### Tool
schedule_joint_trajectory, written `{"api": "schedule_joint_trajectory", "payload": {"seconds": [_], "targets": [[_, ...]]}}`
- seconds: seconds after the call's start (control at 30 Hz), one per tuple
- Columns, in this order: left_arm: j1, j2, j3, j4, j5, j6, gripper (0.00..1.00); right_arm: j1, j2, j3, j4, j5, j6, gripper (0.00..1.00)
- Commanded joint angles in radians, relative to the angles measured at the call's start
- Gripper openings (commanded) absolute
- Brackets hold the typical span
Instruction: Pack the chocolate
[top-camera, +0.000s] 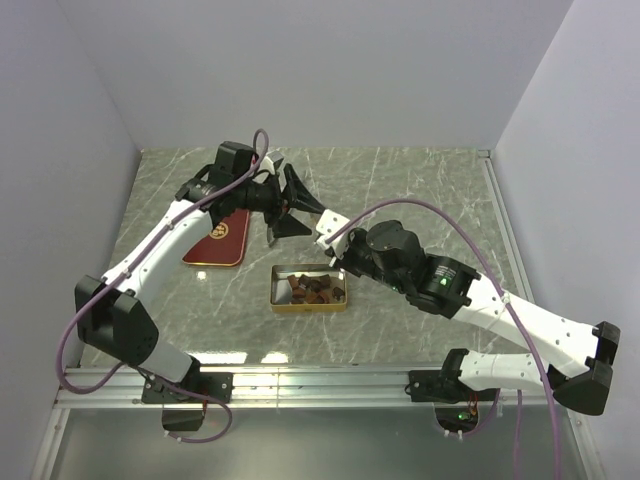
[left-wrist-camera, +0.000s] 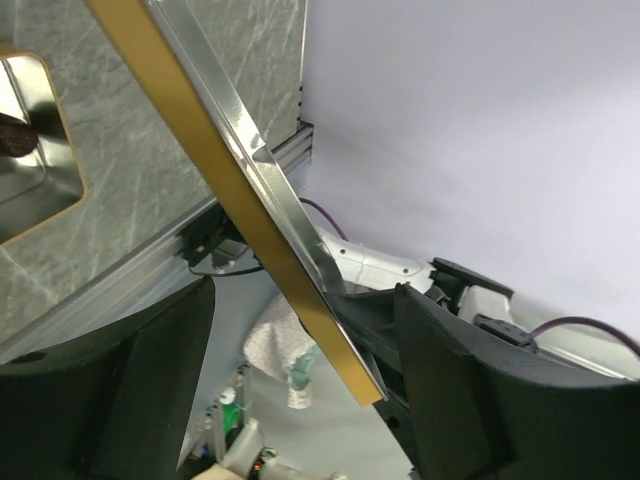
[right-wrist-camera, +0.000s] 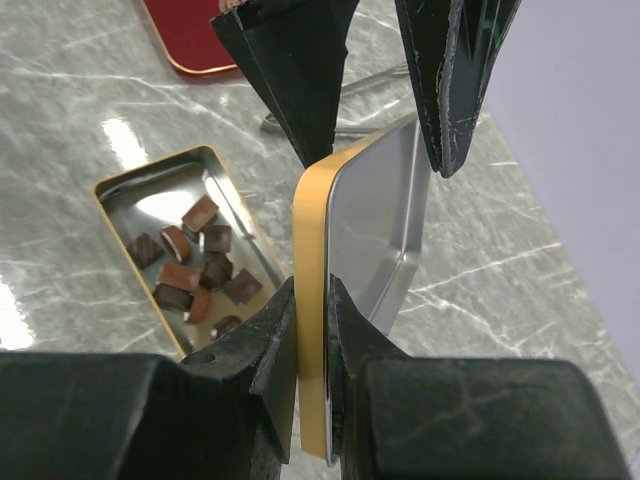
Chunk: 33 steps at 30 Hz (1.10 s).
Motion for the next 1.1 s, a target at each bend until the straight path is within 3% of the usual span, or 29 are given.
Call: {"api": "schedule_joint_trajectory", "payload": {"seconds": [0.0, 0.23, 0.5, 0.8, 1.07], "targets": [[0.006, -0.053, -0.019, 0.008, -0.031, 0.086, 0.78, -0.008, 0.012, 0.065, -0.004, -0.027, 0.054, 0.10], [0.080, -0.132, -0.031, 0.009, -0.152, 0.203, 0.81, -0.079, 0.024, 0.083, -0.001, -0.161, 0.172, 0.10], [0.089, -0.214, -0.085, 0.070, -0.212, 0.315, 0.84, -0.232, 0.021, 0.106, 0.014, -0.357, 0.393, 0.11], [0.088, -0.353, -0.338, 0.296, -0.339, 0.353, 0.84, -0.424, 0.015, 0.033, 0.069, -0.622, 0.658, 0.11], [0.072, -0.416, -0.460, 0.268, -0.479, 0.428, 0.84, -0.582, 0.006, -0.106, 0.178, -0.839, 0.885, 0.11]]}}
